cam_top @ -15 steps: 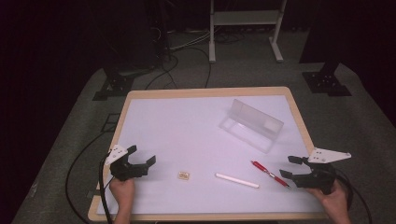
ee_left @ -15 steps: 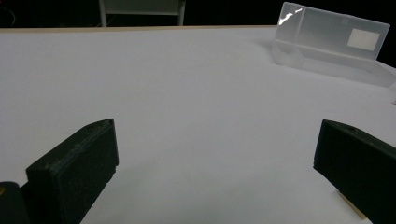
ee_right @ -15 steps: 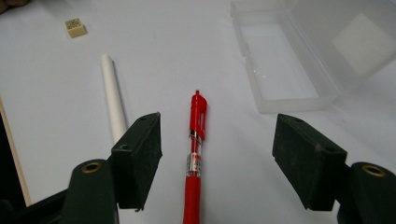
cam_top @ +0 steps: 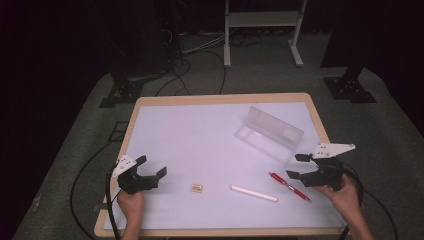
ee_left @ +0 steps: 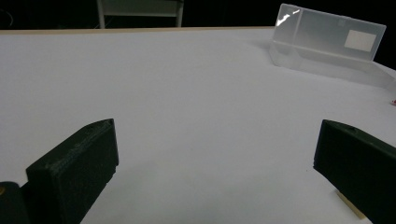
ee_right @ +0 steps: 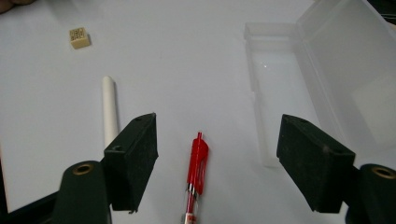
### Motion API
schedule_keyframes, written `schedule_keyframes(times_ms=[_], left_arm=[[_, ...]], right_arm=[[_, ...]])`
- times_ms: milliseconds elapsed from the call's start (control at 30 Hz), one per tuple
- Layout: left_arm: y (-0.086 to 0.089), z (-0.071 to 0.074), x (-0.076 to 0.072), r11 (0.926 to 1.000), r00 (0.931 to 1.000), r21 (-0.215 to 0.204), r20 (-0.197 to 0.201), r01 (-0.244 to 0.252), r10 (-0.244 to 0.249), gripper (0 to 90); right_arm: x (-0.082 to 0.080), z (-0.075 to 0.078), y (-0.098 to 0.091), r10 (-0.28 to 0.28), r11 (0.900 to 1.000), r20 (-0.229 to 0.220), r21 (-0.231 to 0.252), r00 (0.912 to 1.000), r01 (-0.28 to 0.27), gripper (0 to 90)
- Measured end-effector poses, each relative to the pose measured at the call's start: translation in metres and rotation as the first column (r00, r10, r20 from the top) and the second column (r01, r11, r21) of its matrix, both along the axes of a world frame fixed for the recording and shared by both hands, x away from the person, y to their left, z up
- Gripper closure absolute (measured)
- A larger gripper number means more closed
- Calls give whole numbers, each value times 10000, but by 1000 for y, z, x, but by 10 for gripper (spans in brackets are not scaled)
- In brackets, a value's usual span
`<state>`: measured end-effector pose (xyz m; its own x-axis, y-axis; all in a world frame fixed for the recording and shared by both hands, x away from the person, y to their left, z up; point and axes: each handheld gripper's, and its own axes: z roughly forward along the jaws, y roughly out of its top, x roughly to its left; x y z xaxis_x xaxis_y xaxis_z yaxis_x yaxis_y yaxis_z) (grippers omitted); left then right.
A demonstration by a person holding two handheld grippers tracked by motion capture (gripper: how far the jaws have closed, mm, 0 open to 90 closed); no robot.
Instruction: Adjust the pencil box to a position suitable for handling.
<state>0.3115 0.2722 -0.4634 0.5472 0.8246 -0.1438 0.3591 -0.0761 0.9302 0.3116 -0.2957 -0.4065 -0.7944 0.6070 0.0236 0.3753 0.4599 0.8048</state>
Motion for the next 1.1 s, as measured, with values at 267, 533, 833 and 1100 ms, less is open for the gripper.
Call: schedule_keyframes(times_ms=[267,533,833,1100], left_arm=[[1,0,0,10000,10000,-19,17,-33,33,0],[1,0,0,10000,10000,-83,26,-42,43,0],[1,0,0,9999,10000,-95,19,-44,44,0],[1,0,0,9999,10000,-112,27,-68,69,0]], right_arm=[[12,10,11,215,9997,-3,-112,9998,-215,224],[39,15,30,618,9962,-536,-574,9966,-649,200],[66,20,50,728,9903,-654,-1134,9952,-799,219],[85,18,62,744,9897,-877,-1161,9934,-843,292]])
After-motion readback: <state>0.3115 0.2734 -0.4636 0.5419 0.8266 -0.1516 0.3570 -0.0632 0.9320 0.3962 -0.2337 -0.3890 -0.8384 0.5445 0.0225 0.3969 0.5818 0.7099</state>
